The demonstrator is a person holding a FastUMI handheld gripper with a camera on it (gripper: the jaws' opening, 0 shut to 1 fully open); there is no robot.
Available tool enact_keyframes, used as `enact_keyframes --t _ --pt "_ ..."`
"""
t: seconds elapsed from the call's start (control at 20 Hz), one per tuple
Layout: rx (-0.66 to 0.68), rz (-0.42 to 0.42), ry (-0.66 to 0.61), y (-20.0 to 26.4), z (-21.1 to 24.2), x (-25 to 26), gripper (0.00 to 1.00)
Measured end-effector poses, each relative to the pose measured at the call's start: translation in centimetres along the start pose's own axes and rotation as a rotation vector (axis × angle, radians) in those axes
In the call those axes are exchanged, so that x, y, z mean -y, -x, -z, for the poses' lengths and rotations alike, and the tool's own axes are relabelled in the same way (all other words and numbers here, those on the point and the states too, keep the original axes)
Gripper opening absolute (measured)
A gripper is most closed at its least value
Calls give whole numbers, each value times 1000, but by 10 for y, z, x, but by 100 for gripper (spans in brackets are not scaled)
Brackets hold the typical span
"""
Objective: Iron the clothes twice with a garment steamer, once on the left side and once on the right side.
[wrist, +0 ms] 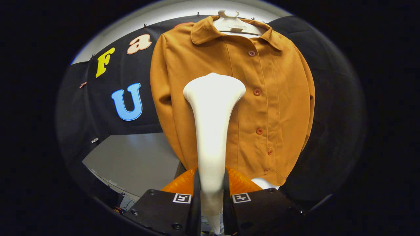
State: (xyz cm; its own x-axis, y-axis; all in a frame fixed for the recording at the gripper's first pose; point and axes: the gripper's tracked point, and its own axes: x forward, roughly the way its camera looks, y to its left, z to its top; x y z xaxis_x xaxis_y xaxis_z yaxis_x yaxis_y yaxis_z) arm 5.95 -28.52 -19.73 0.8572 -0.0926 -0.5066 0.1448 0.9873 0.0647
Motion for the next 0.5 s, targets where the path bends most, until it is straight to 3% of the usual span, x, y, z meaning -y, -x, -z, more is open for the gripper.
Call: enact_keyframes --t 0.5 --pt "-183 -7 -51 -23 77 18 30"
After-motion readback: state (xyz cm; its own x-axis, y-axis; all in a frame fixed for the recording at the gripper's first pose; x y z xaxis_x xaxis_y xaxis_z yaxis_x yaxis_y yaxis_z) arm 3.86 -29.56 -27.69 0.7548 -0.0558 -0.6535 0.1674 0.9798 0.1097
